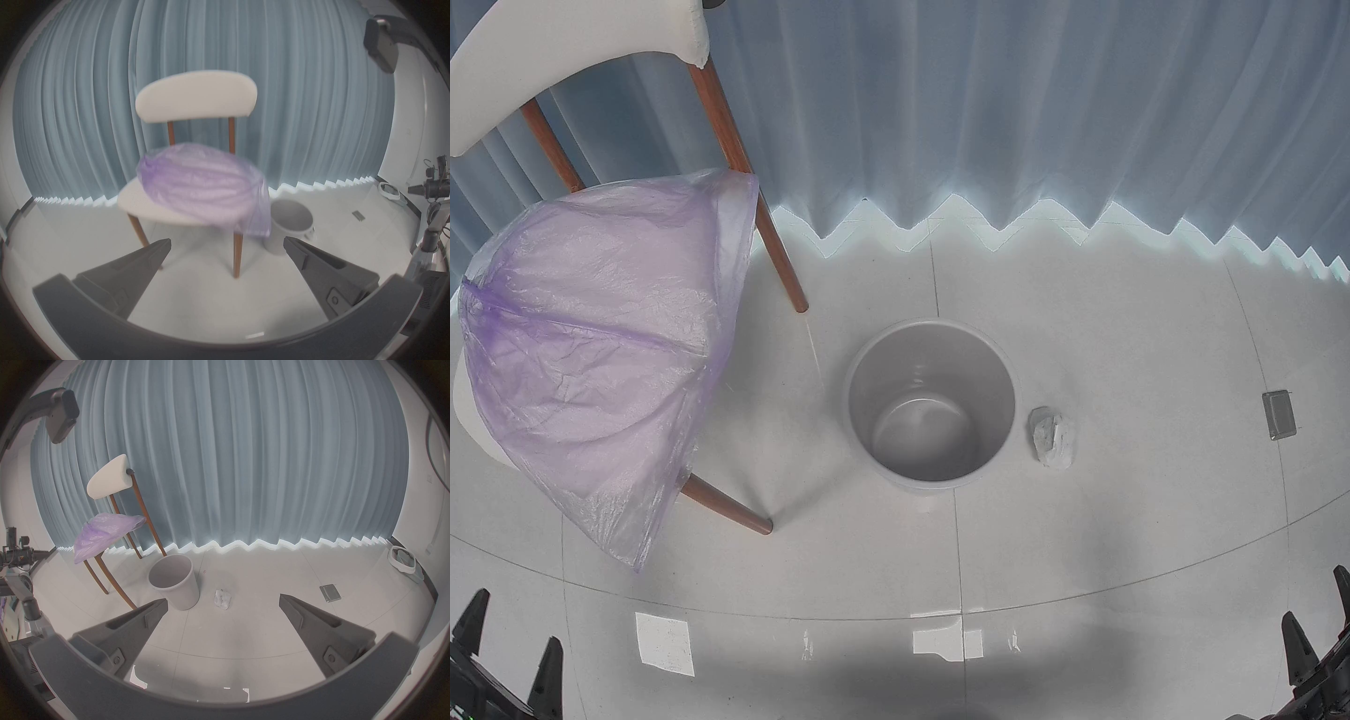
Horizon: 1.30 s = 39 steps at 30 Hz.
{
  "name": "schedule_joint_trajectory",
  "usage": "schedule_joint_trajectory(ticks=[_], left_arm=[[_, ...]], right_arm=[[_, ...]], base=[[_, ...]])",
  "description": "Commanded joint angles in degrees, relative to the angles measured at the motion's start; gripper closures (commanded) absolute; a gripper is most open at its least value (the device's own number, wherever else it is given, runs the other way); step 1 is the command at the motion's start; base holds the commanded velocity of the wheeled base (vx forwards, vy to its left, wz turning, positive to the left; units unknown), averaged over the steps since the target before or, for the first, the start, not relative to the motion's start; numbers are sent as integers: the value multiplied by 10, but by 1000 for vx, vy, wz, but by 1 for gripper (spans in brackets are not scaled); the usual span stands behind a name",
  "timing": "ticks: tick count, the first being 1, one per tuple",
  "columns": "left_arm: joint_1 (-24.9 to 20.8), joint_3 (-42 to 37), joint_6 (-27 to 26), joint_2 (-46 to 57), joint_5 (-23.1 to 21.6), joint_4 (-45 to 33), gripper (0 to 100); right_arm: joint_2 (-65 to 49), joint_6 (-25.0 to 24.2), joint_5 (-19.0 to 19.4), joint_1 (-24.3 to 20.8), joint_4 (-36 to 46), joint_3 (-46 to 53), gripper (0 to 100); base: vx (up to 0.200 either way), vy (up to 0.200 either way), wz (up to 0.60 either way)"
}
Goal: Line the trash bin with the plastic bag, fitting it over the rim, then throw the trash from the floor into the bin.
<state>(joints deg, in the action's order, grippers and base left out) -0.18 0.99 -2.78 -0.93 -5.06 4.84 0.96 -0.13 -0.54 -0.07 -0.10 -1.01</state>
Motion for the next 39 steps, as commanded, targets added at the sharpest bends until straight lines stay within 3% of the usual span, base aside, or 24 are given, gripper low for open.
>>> schedule_joint_trajectory(ticks=[1,7,12,15,23,26,28,29,30,37,38,39], left_arm=[[0,-10,-8,7,-12,46,0],[0,-10,-56,7,-12,35,0],[0,-10,-64,7,-29,40,0],[-1,26,-71,-2,-87,31,0],[-14,114,-68,-128,-131,22,0],[-17,143,-69,-188,-181,24,0],[-18,146,-69,-192,-188,25,0],[-21,174,-69,-228,-253,23,0],[-21,185,-71,-244,-268,23,0],[-27,242,-78,-321,-286,25,0],[-56,268,-78,-350,-305,23,0],[-56,268,-78,-350,-305,23,0]], right_arm=[[-10,0,0,0,0,10,0],[-10,0,1,0,-1,10,0],[-10,0,0,0,-1,10,0],[-10,0,-1,0,-1,10,0],[-10,0,-1,0,-1,10,0],[-10,0,-1,0,-1,10,0],[-10,-1,-1,0,-1,10,0],[-10,-1,-1,0,-1,10,0],[-10,-1,-1,0,-1,10,0],[-10,-1,-1,0,-1,10,0],[-10,-1,-1,0,-1,10,0],[-10,-1,-1,0,-1,10,0]], base=[[0,0,0],[0,0,0],[0,0,0],[0,0,0],[0,0,0],[0,0,0],[0,0,0],[0,0,0],[0,0,0],[0,0,0],[0,0,0],[0,0,0]])
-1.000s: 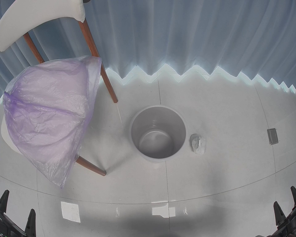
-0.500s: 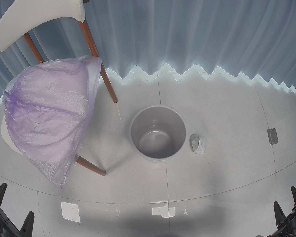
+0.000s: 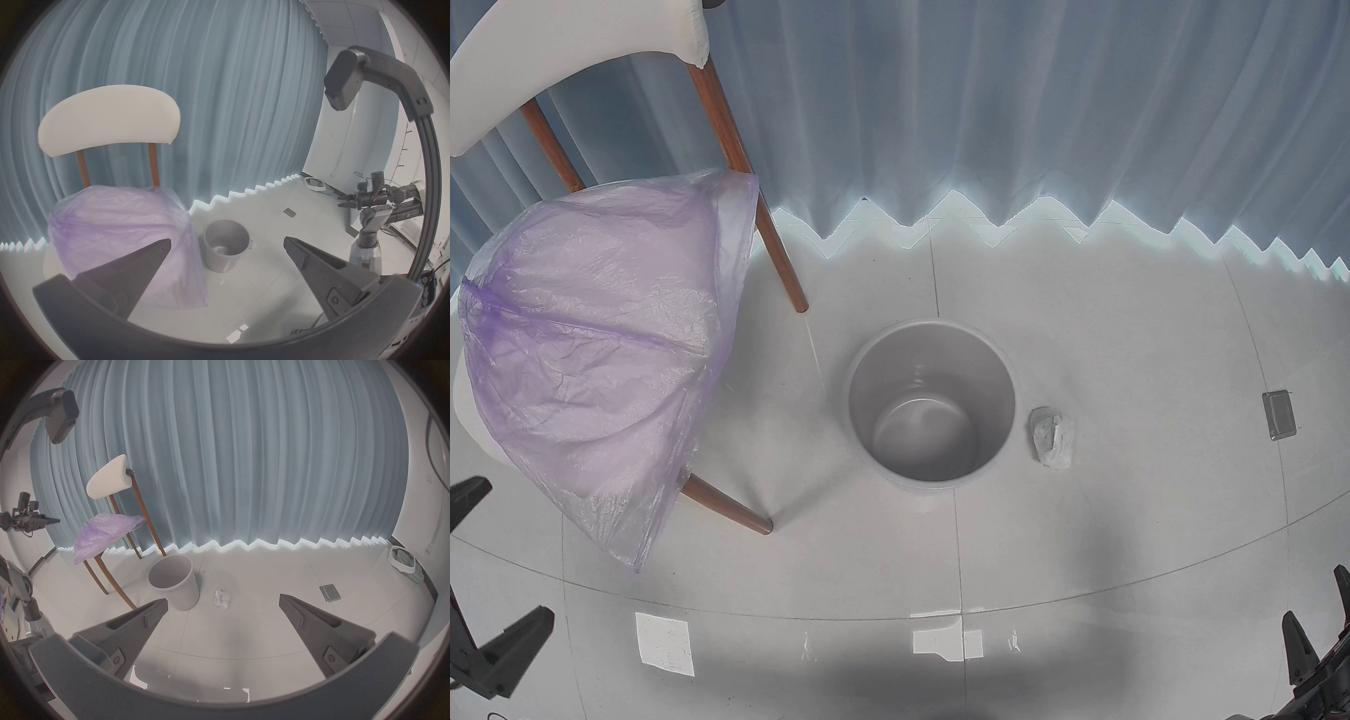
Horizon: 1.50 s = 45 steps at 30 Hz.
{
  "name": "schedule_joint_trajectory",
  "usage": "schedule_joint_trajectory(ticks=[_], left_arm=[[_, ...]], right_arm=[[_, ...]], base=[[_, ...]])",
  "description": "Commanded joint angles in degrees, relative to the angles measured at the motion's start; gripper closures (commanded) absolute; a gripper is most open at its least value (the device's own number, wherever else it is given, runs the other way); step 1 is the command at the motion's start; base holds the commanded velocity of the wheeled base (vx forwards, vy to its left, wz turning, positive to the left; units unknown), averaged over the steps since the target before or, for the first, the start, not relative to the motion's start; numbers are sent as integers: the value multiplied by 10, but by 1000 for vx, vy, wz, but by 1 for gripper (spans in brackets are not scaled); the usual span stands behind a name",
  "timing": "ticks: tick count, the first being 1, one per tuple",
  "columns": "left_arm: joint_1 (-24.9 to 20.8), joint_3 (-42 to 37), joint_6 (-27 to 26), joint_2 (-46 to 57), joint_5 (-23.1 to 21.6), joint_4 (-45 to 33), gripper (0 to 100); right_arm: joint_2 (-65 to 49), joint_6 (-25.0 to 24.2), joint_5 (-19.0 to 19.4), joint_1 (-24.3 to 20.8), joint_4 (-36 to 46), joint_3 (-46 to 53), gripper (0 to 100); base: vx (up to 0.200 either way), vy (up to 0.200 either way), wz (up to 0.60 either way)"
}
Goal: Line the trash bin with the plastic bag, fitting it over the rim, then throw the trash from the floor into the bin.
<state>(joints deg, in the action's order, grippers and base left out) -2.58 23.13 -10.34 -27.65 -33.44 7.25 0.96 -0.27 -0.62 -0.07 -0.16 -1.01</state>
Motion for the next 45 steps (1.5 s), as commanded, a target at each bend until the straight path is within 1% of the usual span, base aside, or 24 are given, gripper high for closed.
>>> schedule_joint_trajectory(ticks=[1,4,11,14,18,19,20,21,22,25,26,27,31,32,33,34,35,36,37,38,41,43,44,45], left_arm=[[-53,61,-3,-104,-25,-2,0],[-88,78,-9,-139,-24,-2,0],[-123,103,-55,-205,-25,0,0],[-172,127,-78,-243,-6,-1,0],[-212,148,-106,-281,55,2,0],[-212,148,-106,-281,55,2,0],[-226,154,-123,-298,94,3,0],[-226,154,-123,-299,98,3,0],[-247,155,-142,-312,138,9,0],[-275,155,-144,-325,191,21,0],[-291,157,-144,-334,230,31,0],[-297,158,-144,-339,247,37,0],[-328,177,-147,-369,363,89,0],[-330,177,-147,-370,366,90,0],[-350,184,-147,-384,414,103,0],[-359,187,-147,-389,440,108,0],[-361,189,-147,-391,448,109,0],[-371,194,-147,-399,481,113,0],[-371,194,-147,-399,481,113,0],[-389,207,-147,-421,521,123,0],[-405,216,-149,-448,565,152,0],[-407,216,-149,-451,574,156,0],[-423,216,-149,-469,631,178,0],[-425,217,-154,-476,650,184,0]], right_arm=[[-10,0,0,0,0,10,0],[-10,0,0,0,0,10,0],[-10,0,0,0,0,10,0],[-10,-1,0,0,0,10,0],[-10,-1,0,0,0,10,0],[-10,-1,0,0,0,10,0],[-10,-2,-1,0,-1,10,0],[-10,-1,0,0,-1,10,0],[-10,-2,-1,0,-1,10,0],[-10,-3,-1,0,-1,10,0],[-10,-3,-1,0,-1,10,0],[-10,-3,-1,0,0,10,0],[-10,-3,-1,0,-1,10,0],[-10,-3,-1,0,-1,10,0],[-10,-3,-1,0,-1,10,0],[-10,-3,-1,0,-1,10,0],[-10,-3,-1,0,-1,10,0],[-10,-3,-1,0,-1,10,0],[-10,-3,-1,0,-1,10,0],[-10,-4,-2,0,-1,10,0],[-10,-4,-2,0,-1,10,0],[-10,-4,-2,0,-1,10,0],[-10,-4,-2,0,-1,10,0],[-10,-4,-2,0,-1,10,0]], base=[[0,0,0],[0,0,0],[0,0,0],[0,0,0],[0,0,0],[0,0,0],[0,0,0],[0,0,0],[0,0,0],[0,0,0],[0,0,0],[0,0,0],[0,0,0],[0,0,0],[0,0,0],[0,0,0],[0,0,0],[0,0,0],[0,0,0],[0,0,0],[0,0,0],[0,0,0],[0,0,0],[0,0,0]])
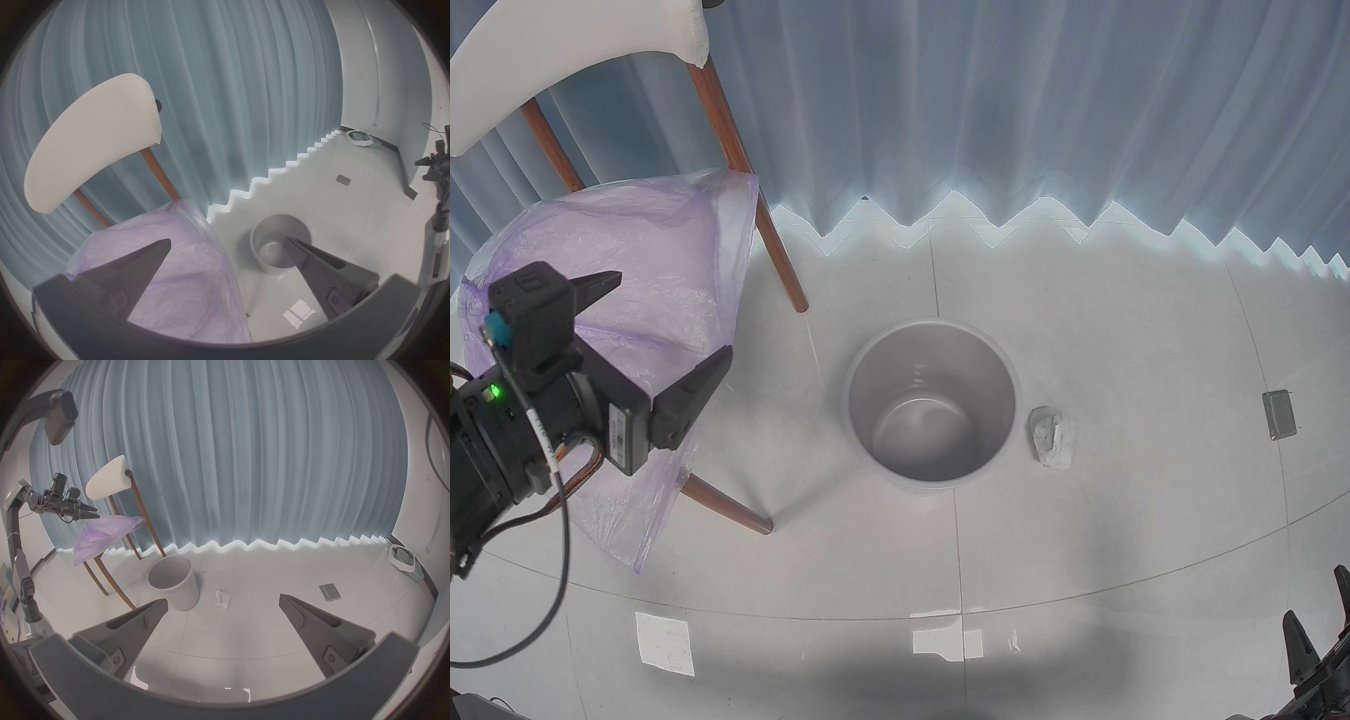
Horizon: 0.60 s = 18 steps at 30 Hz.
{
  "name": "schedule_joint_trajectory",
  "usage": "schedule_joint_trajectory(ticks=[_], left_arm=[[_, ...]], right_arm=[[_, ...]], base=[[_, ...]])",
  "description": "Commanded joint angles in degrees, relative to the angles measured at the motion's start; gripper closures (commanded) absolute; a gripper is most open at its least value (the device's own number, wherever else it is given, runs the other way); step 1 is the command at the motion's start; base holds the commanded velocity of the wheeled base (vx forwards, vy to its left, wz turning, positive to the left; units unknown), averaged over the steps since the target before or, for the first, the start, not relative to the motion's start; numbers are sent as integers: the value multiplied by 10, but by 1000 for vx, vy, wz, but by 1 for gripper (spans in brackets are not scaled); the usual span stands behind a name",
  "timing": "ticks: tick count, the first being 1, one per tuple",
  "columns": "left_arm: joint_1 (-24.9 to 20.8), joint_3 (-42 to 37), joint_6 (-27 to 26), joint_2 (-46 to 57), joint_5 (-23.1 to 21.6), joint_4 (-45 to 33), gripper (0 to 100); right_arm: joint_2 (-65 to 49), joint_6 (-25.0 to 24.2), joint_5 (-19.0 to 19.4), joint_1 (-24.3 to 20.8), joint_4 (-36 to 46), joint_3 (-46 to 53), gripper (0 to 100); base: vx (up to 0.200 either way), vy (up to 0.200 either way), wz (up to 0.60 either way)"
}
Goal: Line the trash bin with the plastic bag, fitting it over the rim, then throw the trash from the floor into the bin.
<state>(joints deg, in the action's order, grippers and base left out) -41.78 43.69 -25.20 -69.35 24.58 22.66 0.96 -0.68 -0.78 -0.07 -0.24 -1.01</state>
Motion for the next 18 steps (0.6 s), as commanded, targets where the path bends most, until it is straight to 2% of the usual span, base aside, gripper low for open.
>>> schedule_joint_trajectory(ticks=[1,4,8,11,14,18], left_arm=[[-34,11,-10,-61,76,32,0],[-29,12,-81,-66,93,43,0],[-16,6,-188,-66,87,64,0],[2,4,-244,-66,76,67,0],[16,4,-271,-68,68,68,0],[17,-15,-268,-79,69,70,0]], right_arm=[[-10,0,0,0,0,10,0],[-10,0,0,0,0,10,0],[-10,0,0,0,0,10,0],[-10,-1,0,0,0,10,0],[-10,-1,0,0,0,10,0],[-10,-1,0,0,0,10,0]], base=[[0,0,0],[0,0,0],[0,0,0],[0,0,0],[0,0,0],[0,0,0]])
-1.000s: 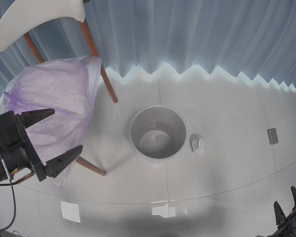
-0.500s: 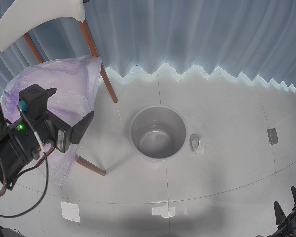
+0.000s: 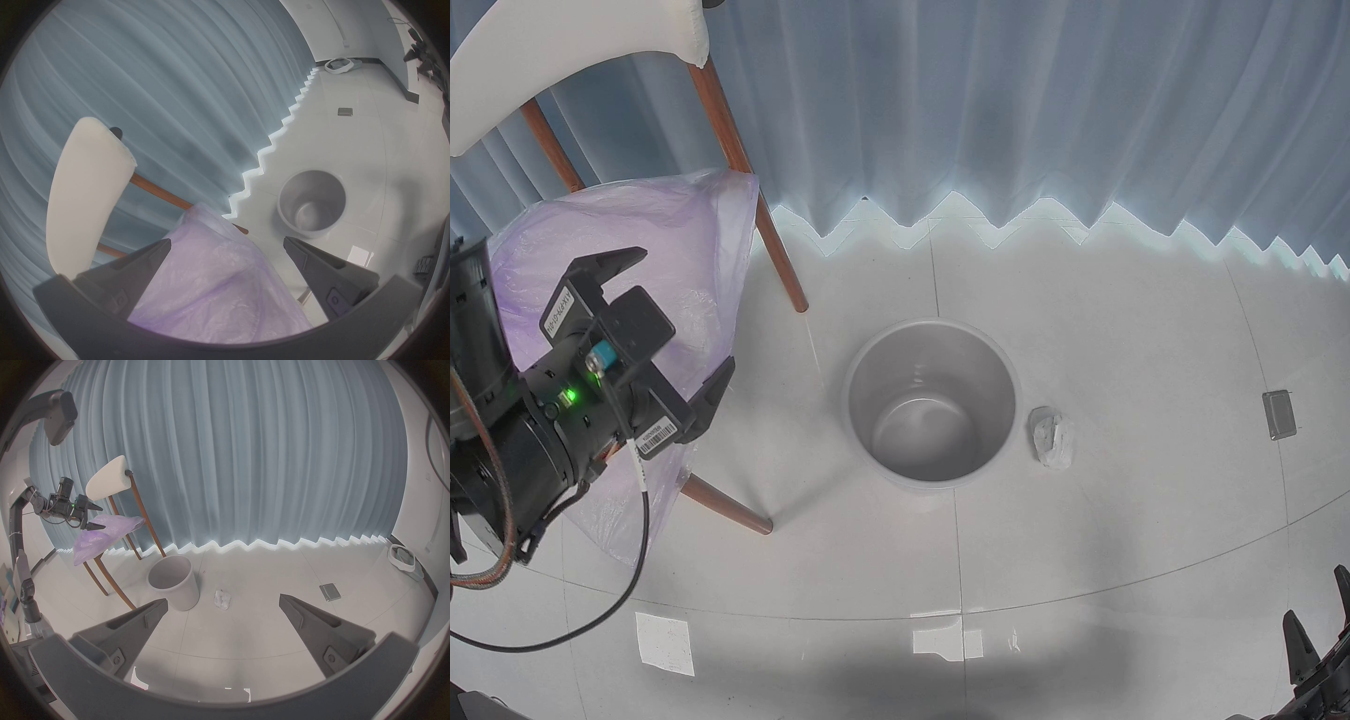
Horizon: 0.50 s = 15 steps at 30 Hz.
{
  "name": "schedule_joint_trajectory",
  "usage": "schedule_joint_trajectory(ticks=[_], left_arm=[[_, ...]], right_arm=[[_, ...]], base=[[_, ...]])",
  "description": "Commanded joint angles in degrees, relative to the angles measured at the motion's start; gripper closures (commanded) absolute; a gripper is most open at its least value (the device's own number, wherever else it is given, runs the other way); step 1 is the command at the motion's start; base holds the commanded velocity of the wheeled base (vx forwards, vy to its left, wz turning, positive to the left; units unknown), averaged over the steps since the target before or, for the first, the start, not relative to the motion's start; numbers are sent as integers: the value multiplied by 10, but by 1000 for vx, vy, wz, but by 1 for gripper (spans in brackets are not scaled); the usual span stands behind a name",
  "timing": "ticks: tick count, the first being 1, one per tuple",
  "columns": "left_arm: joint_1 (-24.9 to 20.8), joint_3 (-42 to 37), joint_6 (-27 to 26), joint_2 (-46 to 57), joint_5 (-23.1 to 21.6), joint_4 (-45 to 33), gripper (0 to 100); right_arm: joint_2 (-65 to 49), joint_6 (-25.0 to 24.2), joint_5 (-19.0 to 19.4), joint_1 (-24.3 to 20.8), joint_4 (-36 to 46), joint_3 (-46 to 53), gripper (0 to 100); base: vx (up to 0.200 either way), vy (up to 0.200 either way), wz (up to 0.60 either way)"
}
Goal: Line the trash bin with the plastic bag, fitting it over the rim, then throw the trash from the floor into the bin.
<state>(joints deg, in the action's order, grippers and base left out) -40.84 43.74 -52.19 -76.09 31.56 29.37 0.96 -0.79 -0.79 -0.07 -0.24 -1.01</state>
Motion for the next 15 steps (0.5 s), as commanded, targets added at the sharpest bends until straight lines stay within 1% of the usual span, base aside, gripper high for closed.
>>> schedule_joint_trajectory(ticks=[1,5,7,10,11,15], left_arm=[[8,-21,2,-13,-1,5,0],[22,-40,-1,-20,-2,21,0],[22,-46,1,-21,-1,24,0],[22,-64,-3,-32,-1,57,0],[22,-64,-3,-32,-1,57,0],[22,-82,-5,-62,0,118,0]], right_arm=[[-10,0,0,0,0,10,0],[-10,0,0,0,0,10,0],[-10,0,0,0,0,10,0],[-10,-1,0,0,0,10,0],[-10,-1,0,0,0,10,0],[-10,-3,0,0,0,10,0]], base=[[0,0,0],[0,0,0],[0,0,0],[0,0,0],[0,0,0],[0,0,0]])
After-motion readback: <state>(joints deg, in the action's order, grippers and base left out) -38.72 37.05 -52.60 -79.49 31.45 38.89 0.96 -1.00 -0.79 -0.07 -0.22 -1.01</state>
